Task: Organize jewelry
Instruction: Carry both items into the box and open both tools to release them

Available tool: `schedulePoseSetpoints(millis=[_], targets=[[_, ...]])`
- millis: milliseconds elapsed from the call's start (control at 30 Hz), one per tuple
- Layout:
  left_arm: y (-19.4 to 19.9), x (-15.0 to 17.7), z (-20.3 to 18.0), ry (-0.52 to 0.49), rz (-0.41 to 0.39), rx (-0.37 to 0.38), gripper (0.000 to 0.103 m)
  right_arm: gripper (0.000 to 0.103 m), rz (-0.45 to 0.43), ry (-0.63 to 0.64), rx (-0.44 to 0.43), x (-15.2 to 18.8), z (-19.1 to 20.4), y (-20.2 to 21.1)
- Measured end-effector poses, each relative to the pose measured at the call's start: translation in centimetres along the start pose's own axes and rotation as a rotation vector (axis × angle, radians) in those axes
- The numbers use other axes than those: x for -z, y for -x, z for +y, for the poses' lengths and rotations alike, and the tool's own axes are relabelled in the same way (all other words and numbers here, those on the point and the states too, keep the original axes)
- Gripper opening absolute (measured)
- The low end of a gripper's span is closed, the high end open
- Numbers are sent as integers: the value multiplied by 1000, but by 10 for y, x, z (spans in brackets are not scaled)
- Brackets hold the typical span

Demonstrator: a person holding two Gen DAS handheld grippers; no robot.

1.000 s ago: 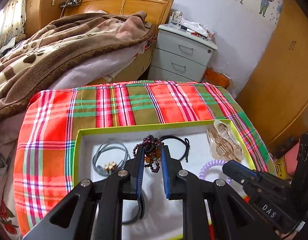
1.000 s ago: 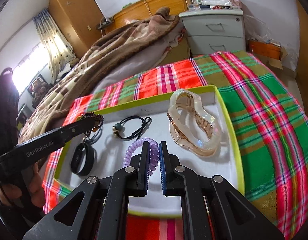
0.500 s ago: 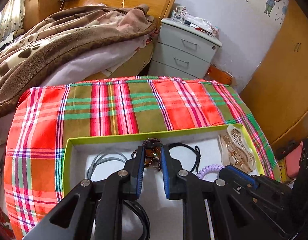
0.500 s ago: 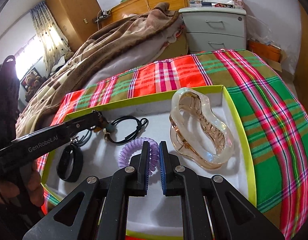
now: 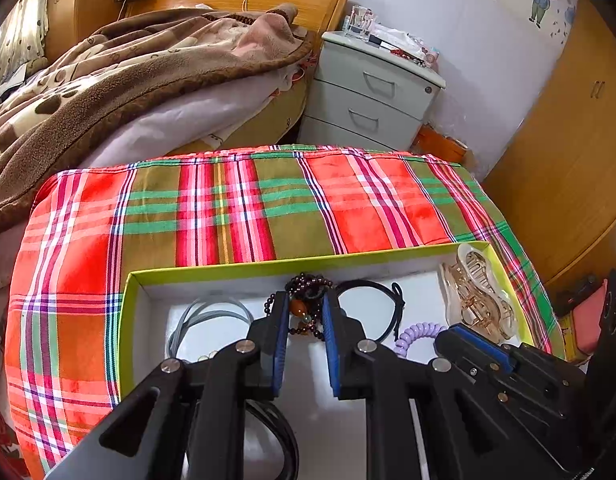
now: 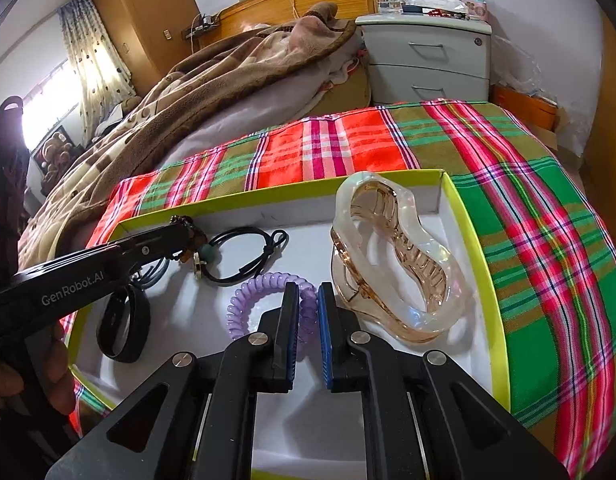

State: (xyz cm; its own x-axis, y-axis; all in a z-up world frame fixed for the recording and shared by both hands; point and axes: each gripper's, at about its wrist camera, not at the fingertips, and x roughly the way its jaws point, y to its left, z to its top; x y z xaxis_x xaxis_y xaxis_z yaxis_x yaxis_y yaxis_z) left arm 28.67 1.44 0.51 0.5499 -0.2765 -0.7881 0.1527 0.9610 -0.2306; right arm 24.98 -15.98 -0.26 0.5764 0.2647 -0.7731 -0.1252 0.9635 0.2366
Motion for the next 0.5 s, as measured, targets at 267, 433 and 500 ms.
schedulePoseSetpoints(millis=[267, 433, 500], targets=[[2, 1, -2, -12, -4, 1, 28, 10, -10, 9, 8, 1, 2, 2], [6, 1, -2, -14, -13, -4, 32, 13, -20, 7, 7, 1, 1, 5], [8, 1, -4, -15, -12, 3, 34, 14, -22, 7, 11, 1, 0, 6]])
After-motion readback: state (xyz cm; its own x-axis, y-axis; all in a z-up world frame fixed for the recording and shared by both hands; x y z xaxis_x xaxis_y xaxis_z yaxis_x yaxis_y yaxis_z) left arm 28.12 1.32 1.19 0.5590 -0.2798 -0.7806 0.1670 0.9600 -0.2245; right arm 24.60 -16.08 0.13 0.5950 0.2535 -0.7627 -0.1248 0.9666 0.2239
